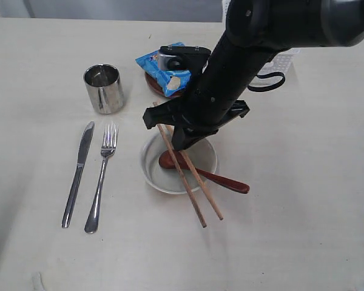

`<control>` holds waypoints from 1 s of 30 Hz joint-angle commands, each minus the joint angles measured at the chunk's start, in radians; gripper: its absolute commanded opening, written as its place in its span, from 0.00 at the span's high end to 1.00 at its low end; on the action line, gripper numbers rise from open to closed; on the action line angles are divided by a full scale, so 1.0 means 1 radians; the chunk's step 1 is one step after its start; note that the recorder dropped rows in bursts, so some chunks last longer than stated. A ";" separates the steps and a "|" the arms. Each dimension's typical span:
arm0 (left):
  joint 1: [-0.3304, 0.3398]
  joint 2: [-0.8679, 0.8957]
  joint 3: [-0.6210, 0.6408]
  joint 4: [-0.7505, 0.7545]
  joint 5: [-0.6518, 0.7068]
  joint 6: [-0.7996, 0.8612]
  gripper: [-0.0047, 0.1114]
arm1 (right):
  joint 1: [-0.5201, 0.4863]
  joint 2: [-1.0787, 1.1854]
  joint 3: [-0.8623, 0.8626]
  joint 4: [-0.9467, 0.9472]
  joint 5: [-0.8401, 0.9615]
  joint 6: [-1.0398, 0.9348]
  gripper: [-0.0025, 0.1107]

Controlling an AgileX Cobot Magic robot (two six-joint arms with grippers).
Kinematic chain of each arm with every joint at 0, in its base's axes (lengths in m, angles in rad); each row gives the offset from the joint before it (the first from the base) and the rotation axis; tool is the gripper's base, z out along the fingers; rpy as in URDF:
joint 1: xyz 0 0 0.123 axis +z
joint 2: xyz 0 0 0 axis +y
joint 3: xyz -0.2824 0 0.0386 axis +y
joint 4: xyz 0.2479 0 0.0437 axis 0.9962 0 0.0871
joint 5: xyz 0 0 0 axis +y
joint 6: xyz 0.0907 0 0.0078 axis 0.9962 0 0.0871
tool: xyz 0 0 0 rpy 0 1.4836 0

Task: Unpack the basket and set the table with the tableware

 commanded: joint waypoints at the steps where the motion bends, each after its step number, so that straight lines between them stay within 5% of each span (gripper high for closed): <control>1: -0.005 -0.004 0.004 0.001 -0.002 0.003 0.96 | 0.001 0.002 -0.006 0.008 -0.052 0.022 0.98; 30: -0.005 -0.004 0.004 0.001 -0.002 0.003 0.96 | 0.001 0.037 -0.006 -0.017 -0.017 0.078 0.98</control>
